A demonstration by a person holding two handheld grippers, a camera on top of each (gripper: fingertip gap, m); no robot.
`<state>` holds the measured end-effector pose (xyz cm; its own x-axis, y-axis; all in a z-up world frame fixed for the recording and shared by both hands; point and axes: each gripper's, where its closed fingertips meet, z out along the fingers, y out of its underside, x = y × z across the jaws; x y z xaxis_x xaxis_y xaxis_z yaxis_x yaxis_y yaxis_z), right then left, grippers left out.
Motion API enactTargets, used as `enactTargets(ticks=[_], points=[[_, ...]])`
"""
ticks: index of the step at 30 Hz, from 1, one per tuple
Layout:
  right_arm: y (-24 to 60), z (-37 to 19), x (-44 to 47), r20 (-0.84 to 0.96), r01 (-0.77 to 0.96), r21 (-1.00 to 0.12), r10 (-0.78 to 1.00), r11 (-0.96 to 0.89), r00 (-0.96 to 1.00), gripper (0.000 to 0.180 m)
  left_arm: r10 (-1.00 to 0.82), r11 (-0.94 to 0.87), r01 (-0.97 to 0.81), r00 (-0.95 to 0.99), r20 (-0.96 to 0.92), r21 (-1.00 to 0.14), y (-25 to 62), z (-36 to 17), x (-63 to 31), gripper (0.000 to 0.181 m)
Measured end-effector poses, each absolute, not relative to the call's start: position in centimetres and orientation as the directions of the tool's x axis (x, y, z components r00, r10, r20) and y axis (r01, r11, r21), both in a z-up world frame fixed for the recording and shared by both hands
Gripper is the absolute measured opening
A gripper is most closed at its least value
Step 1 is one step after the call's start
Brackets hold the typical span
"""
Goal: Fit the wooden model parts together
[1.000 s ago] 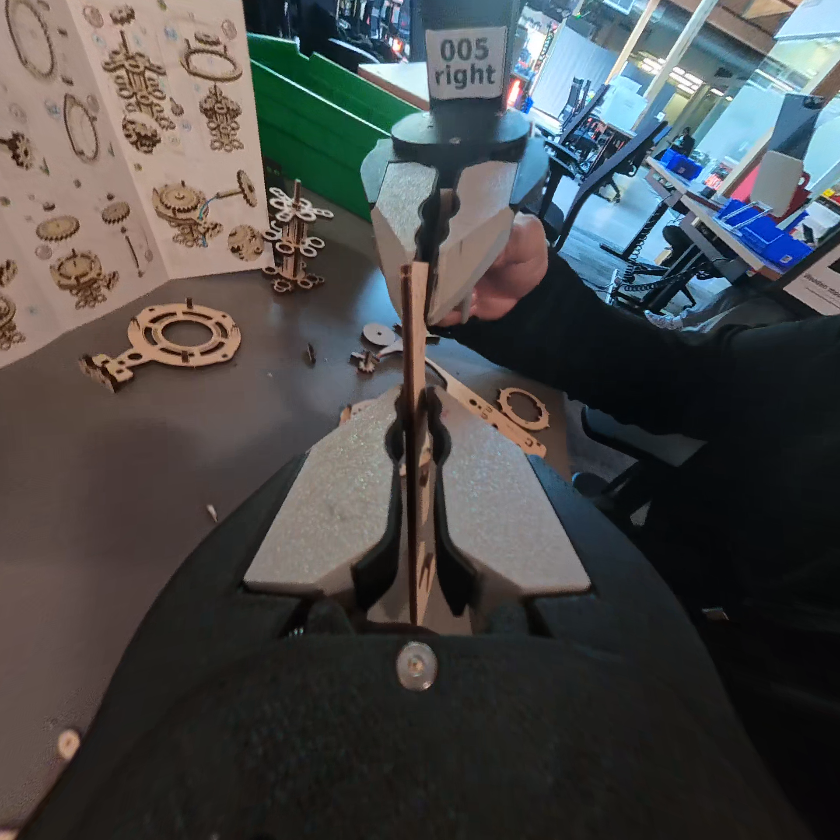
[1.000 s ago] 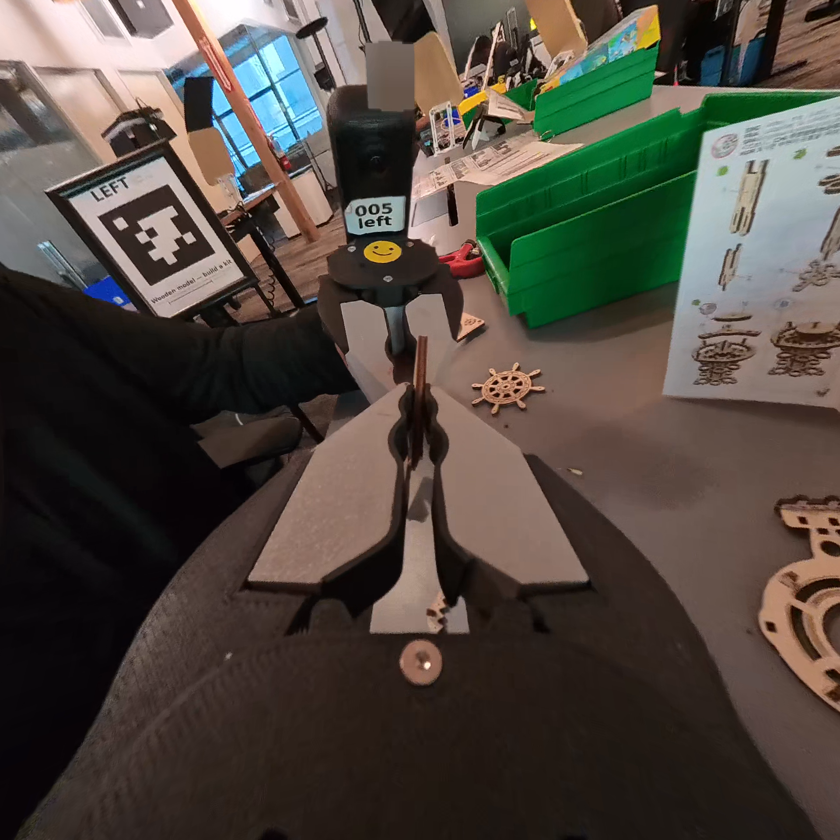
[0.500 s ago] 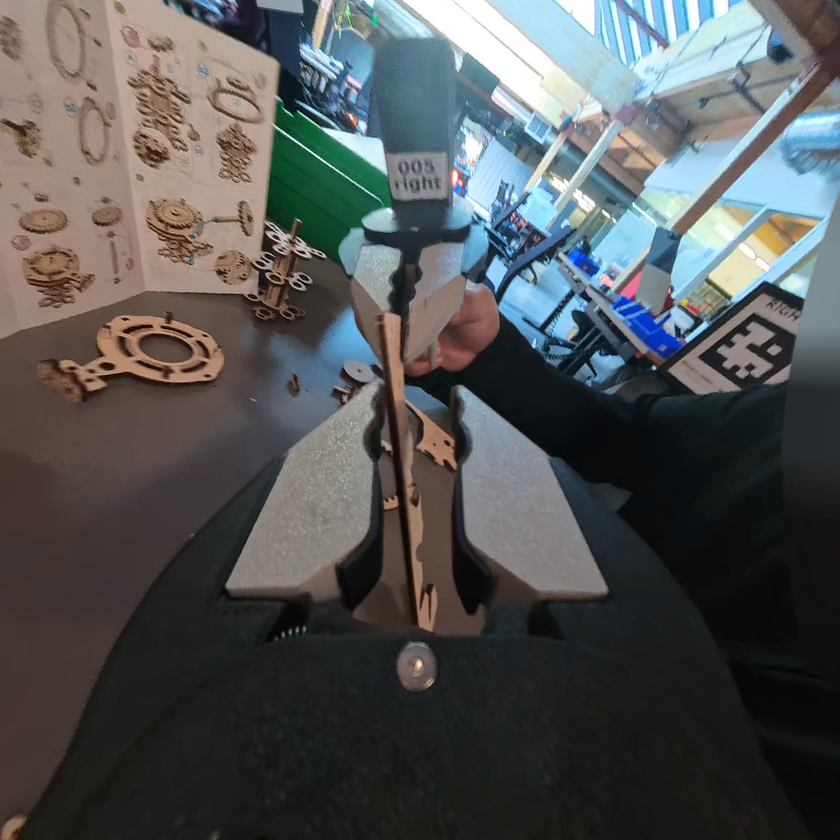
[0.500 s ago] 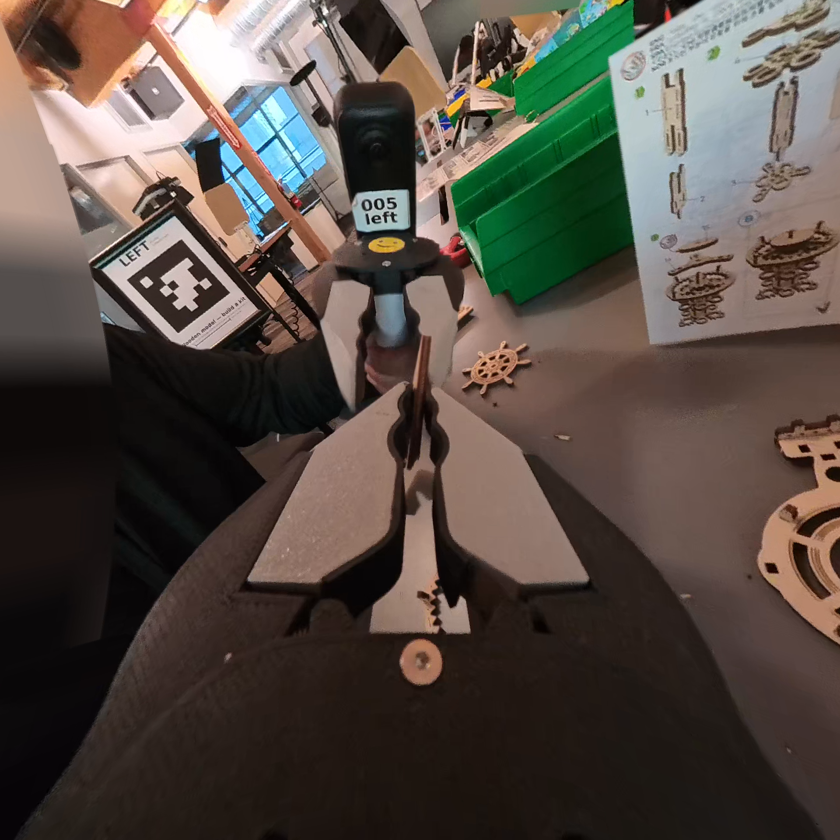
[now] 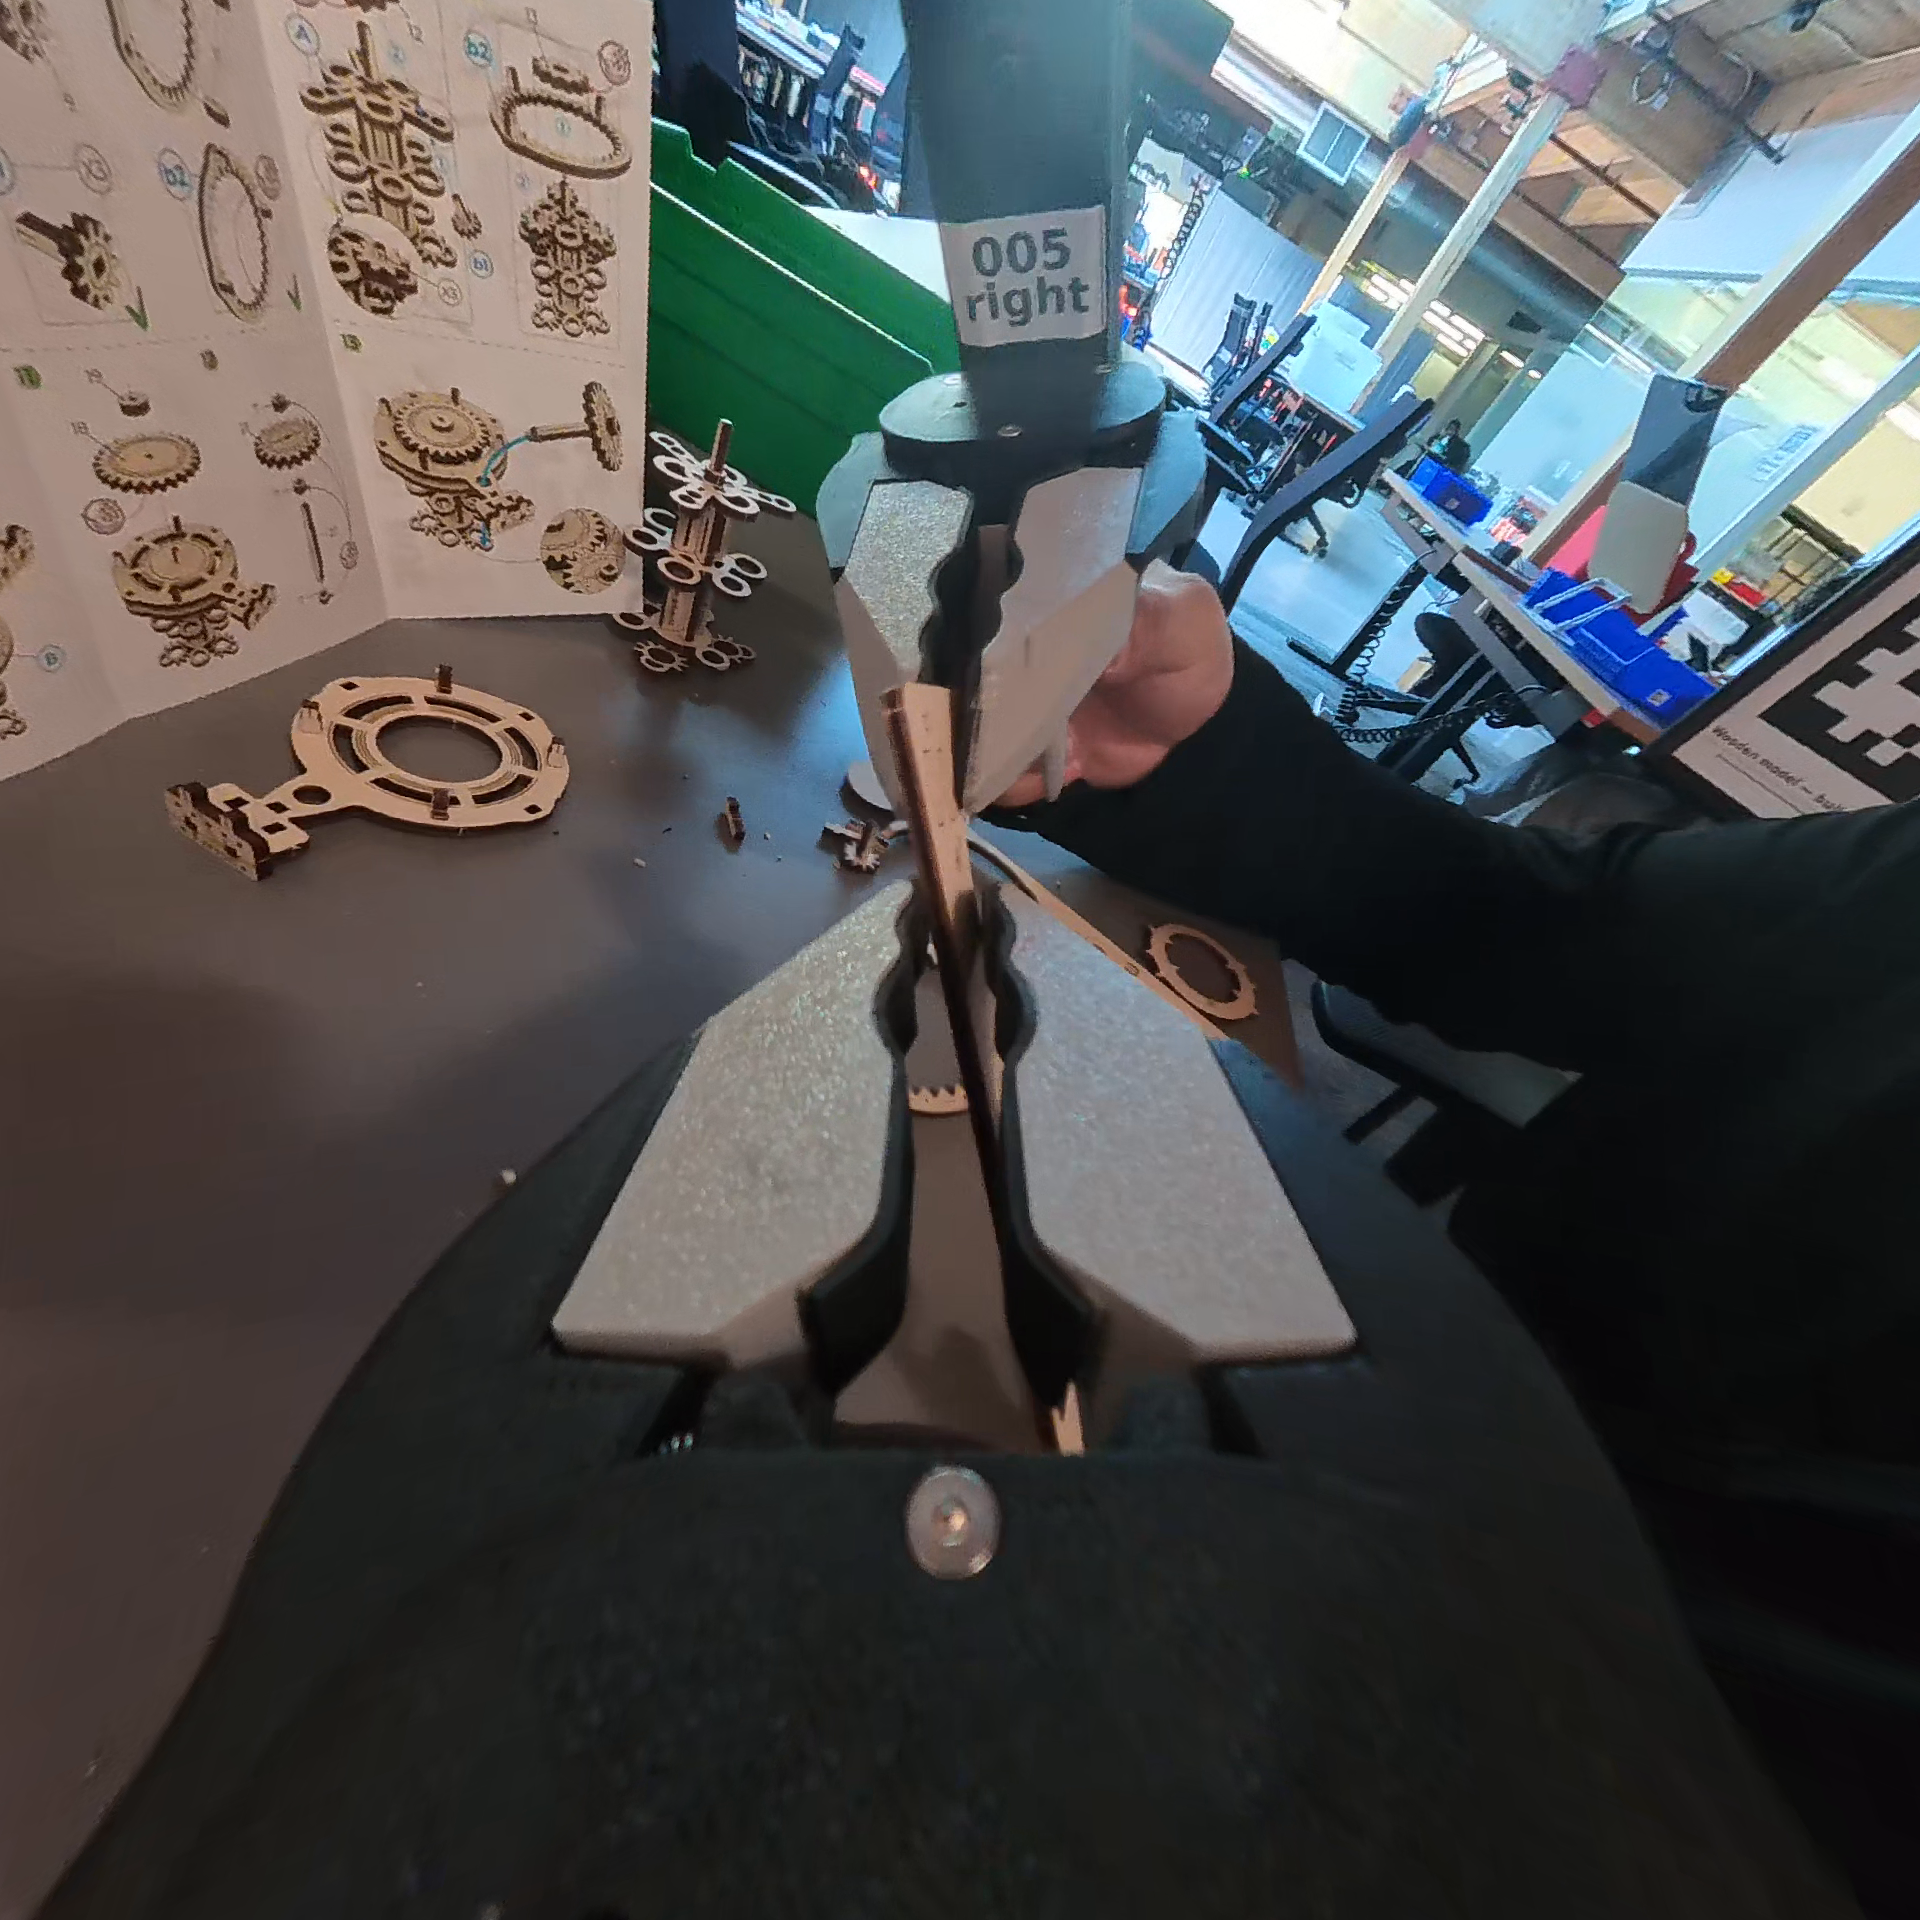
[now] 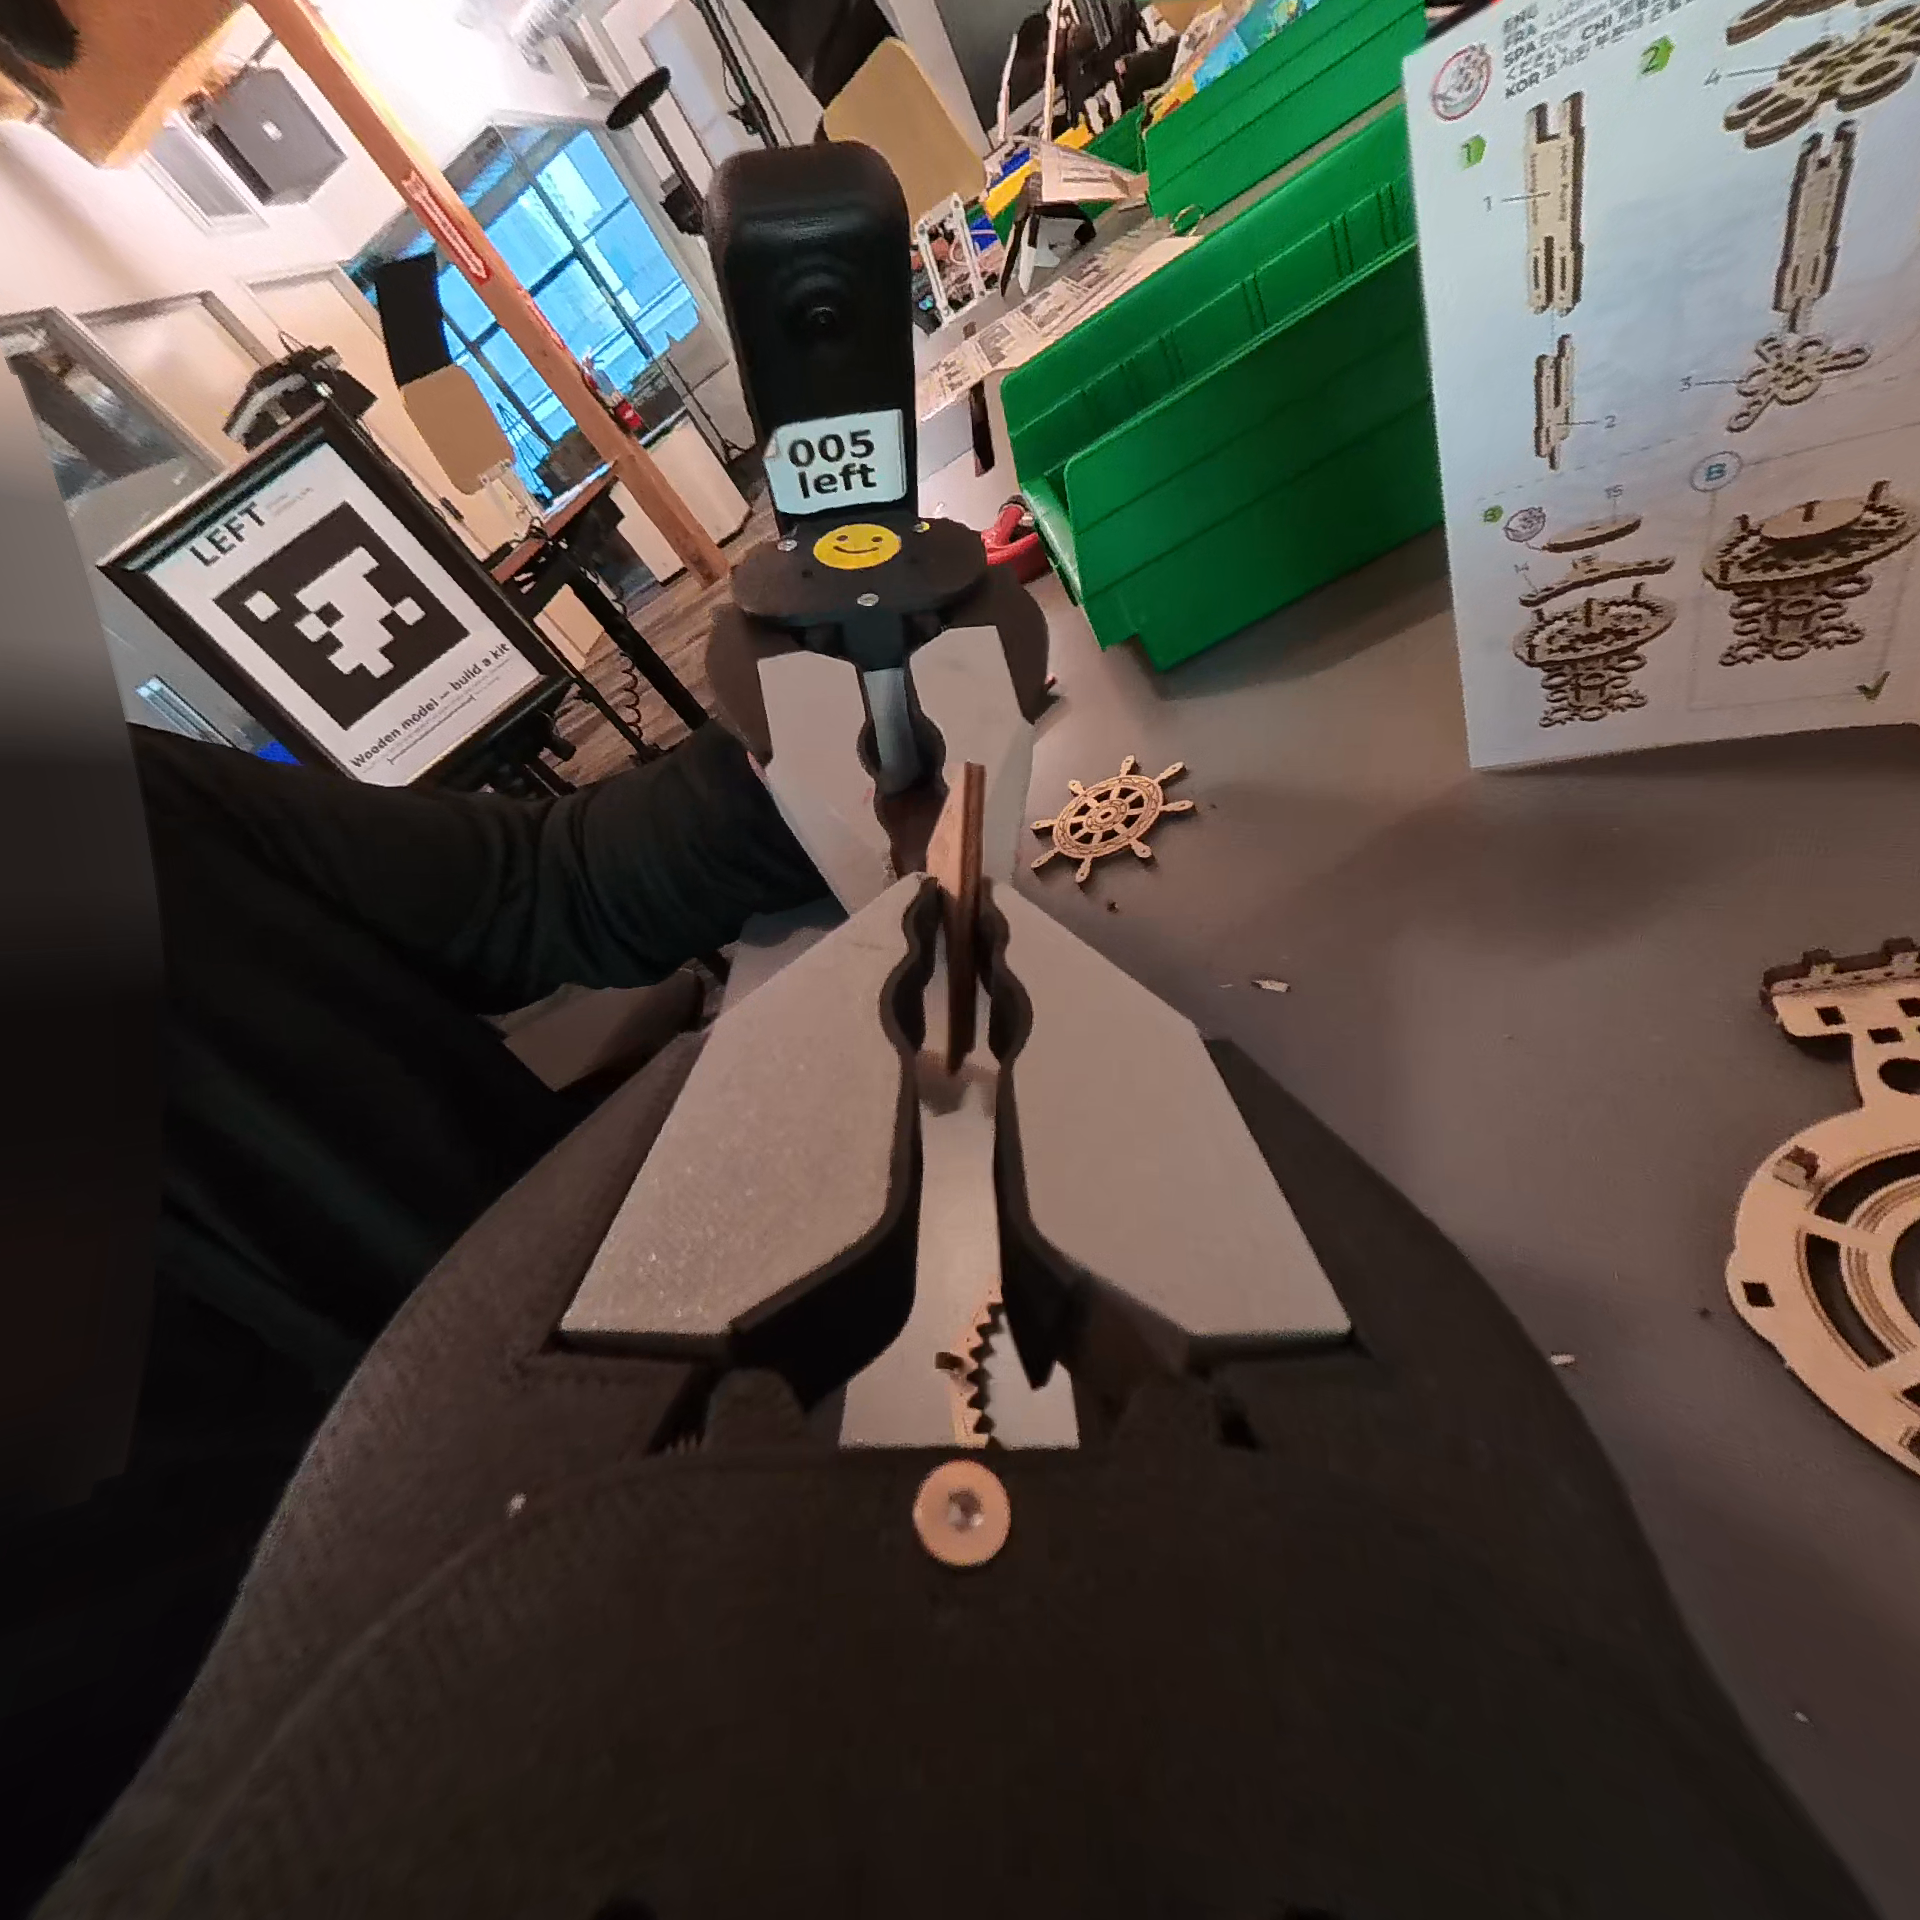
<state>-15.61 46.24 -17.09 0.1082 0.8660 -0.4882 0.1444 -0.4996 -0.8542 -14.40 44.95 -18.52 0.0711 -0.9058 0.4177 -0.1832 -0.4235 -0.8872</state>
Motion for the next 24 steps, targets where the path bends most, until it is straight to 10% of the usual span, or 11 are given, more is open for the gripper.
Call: enactTargets(ticks=[24], points=[[47.2, -17.5, -15.4, -0.419, 0.153, -0.877, 0.880, -0.456, 0.224, 0.008, -0.907, -0.415, -0.149, 0.140, 0.396, -0.898, 45.8, -18.5, -14.0, 0.004]])
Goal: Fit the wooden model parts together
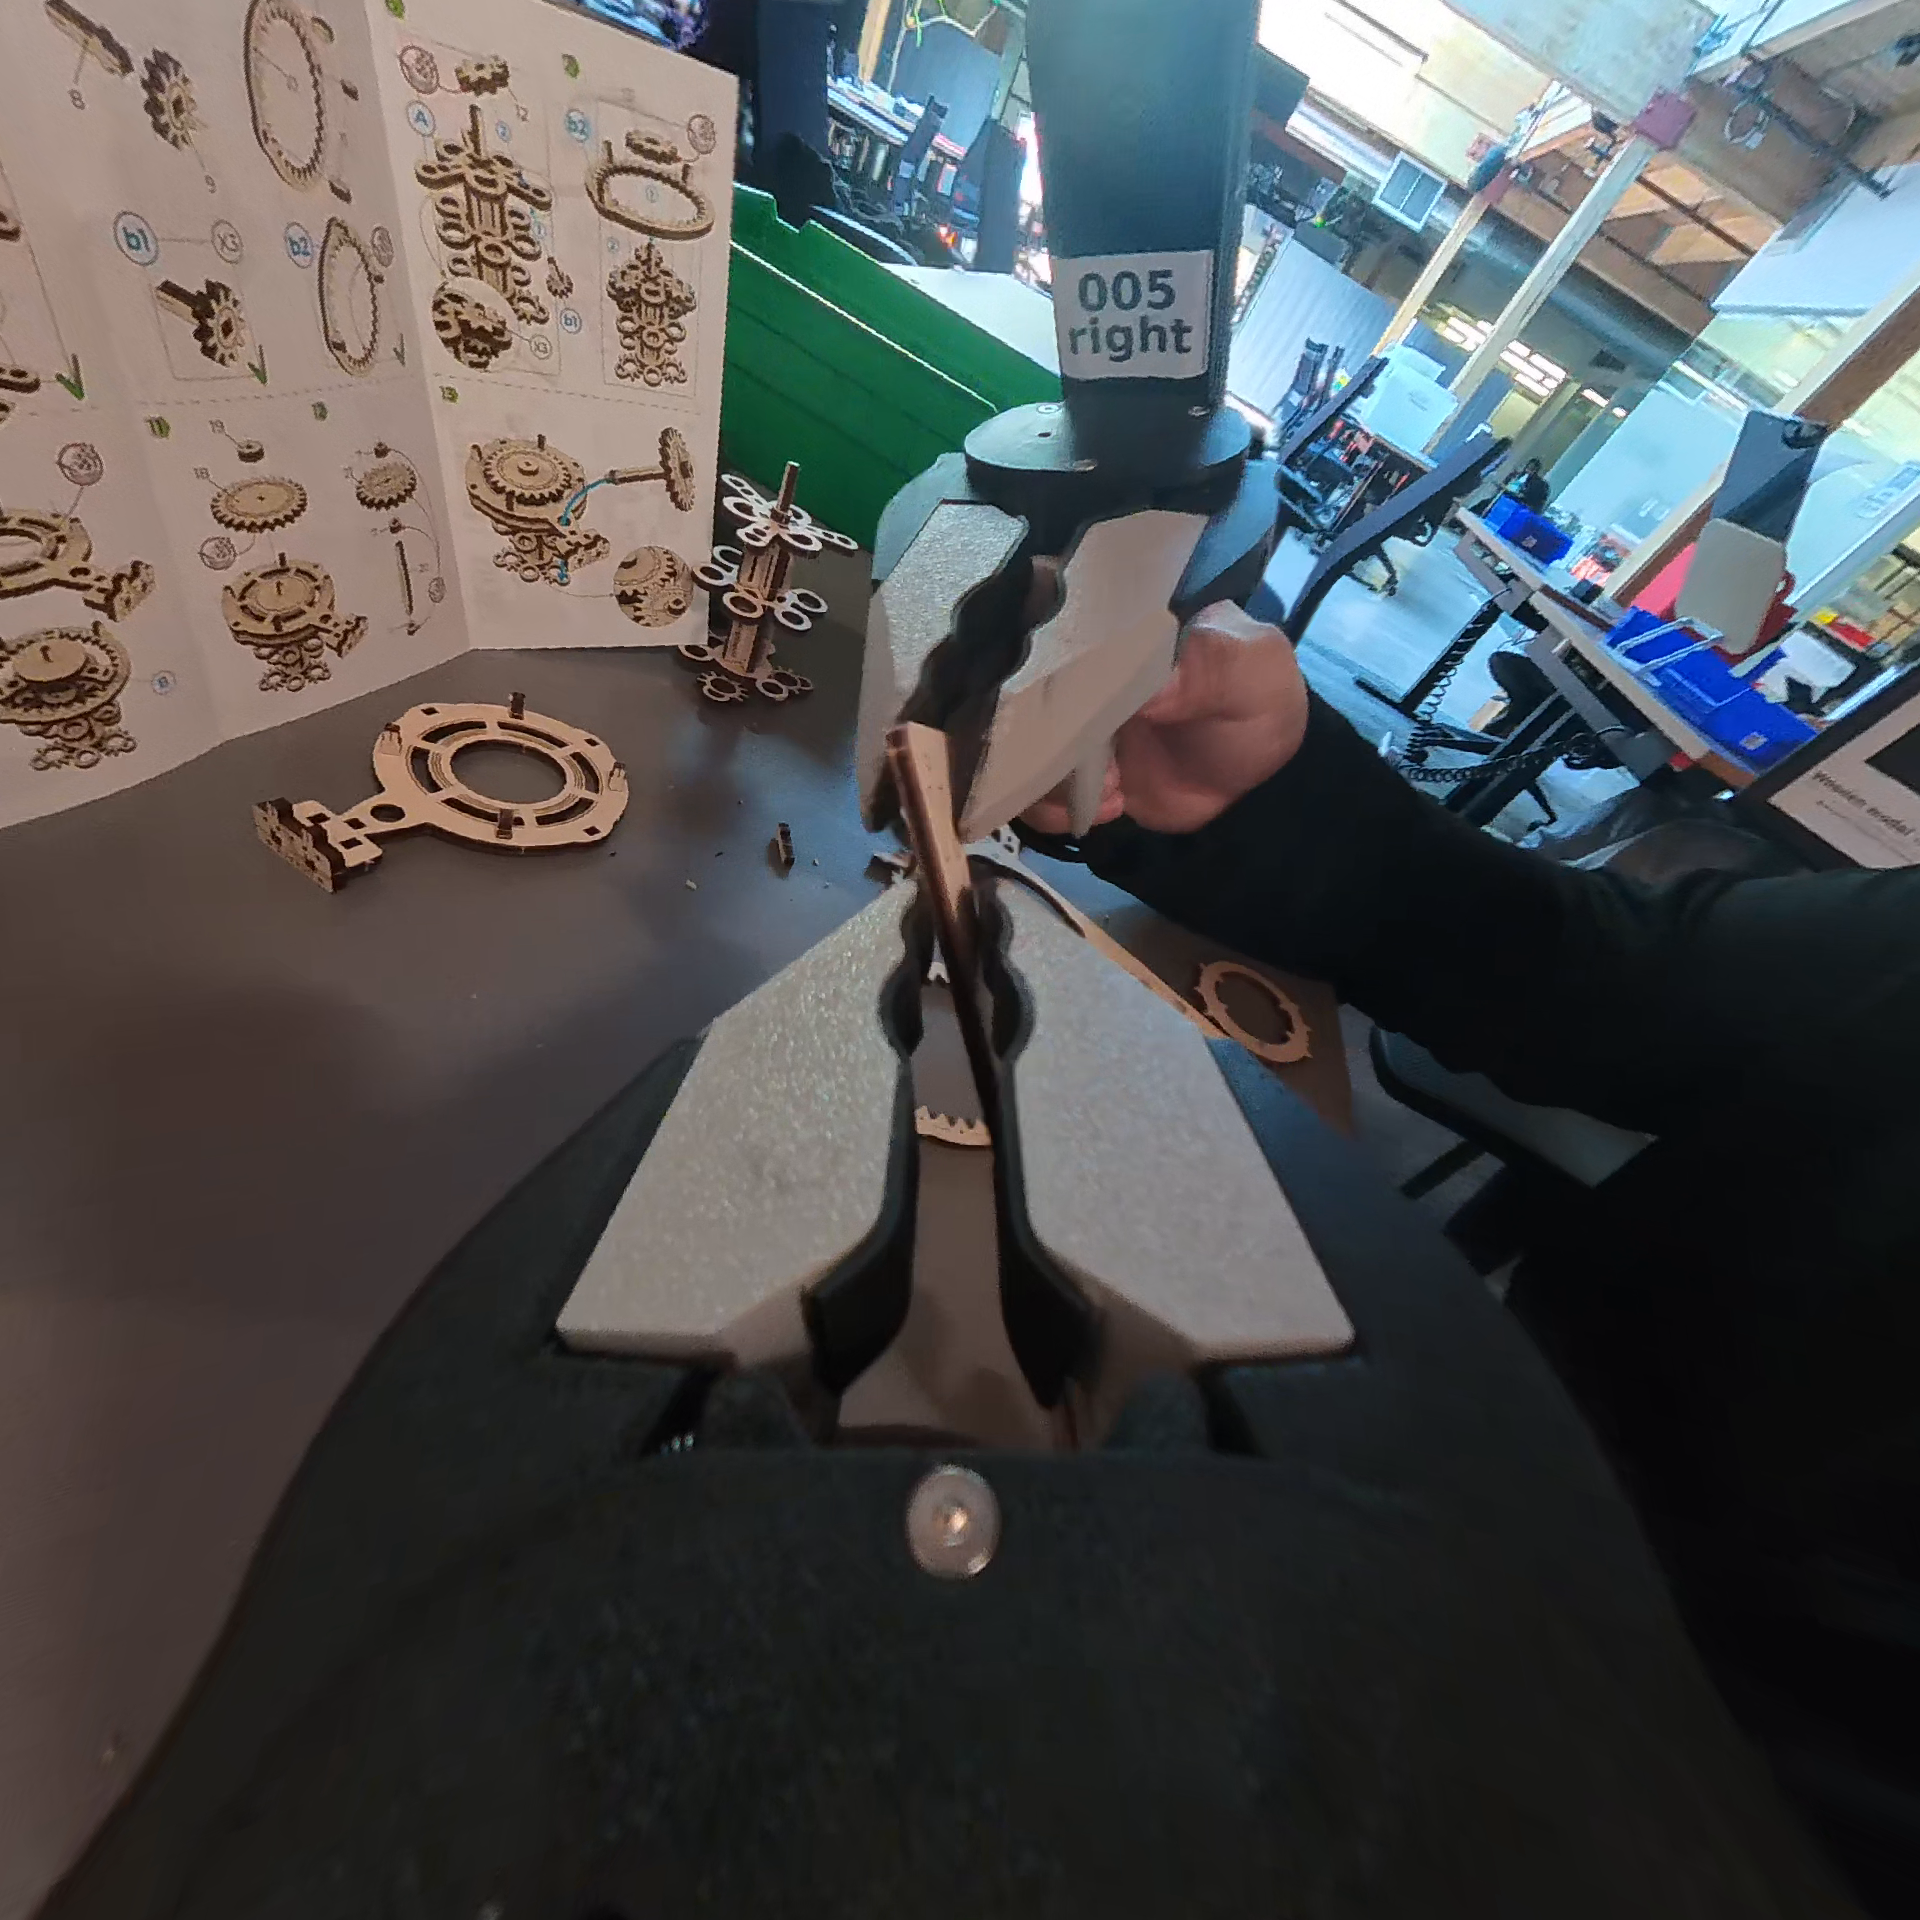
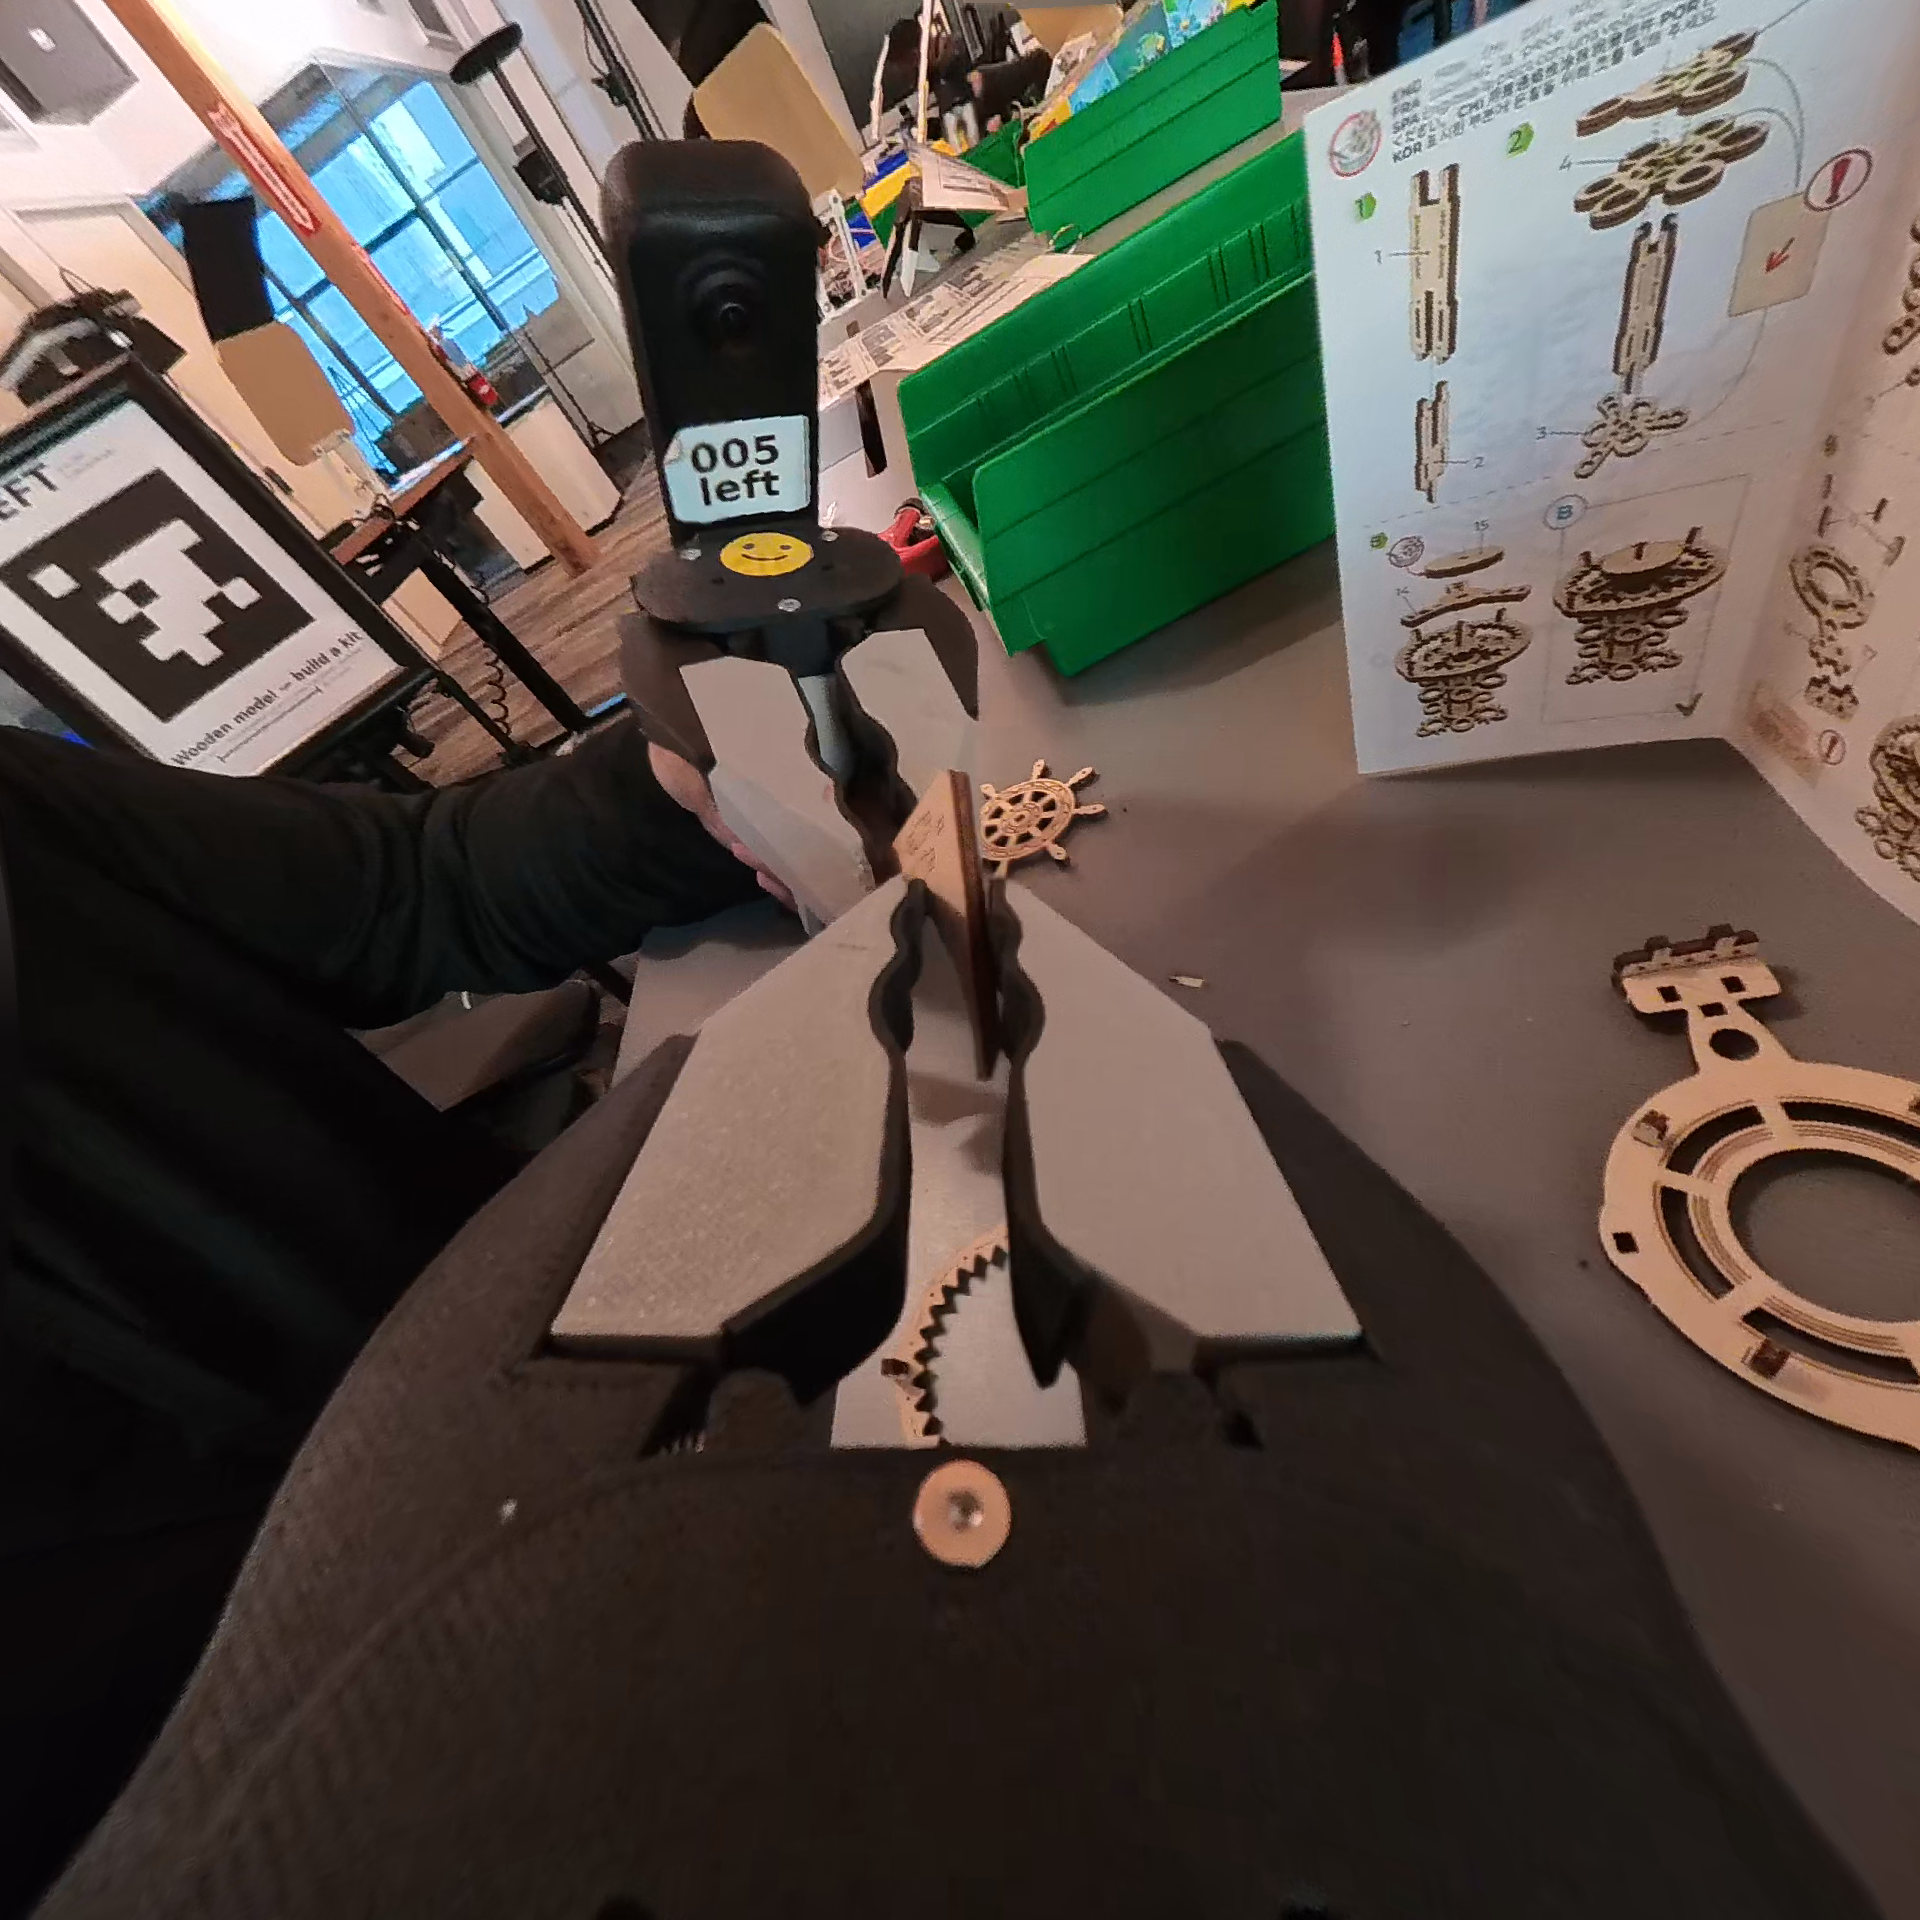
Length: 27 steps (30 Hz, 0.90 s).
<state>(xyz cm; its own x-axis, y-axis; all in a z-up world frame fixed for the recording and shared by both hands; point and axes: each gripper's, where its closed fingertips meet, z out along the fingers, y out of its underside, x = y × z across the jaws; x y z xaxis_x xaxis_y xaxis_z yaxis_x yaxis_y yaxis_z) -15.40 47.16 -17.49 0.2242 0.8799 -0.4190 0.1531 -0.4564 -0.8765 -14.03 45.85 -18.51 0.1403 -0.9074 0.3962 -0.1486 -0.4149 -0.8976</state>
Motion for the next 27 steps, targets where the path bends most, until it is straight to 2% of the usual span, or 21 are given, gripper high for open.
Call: enactTargets(ticks=[13, 19, 23, 27], points=[[47.55, -17.50, -15.38, -0.463, 0.124, -0.856, 0.851, -0.502, 0.248, 0.015, -0.929, -0.352, -0.160, 0.183, 0.323, -0.922, 45.95, -18.41, -13.88, 0.003], [47.34, -16.82, -15.39, -0.451, 0.105, -0.869, 0.862, -0.483, 0.230, 0.013, -0.929, -0.346, -0.135, 0.186, 0.319, -0.929, 45.81, -17.89, -13.82, 0.003], [47.42, -16.64, -15.34, -0.515, 0.071, -0.840, 0.831, -0.538, 0.209, 0.010, -0.932, -0.321, -0.141, 0.222, 0.286, -0.937, 45.95, -17.98, -13.74, 0.003], [47.69, -16.89, -15.37, -0.509, 0.070, -0.838, 0.822, -0.541, 0.256, 0.008, -0.924, -0.319, -0.151, 0.270, 0.272, -0.936, 46.38, -18.36, -13.79, 0.005]])
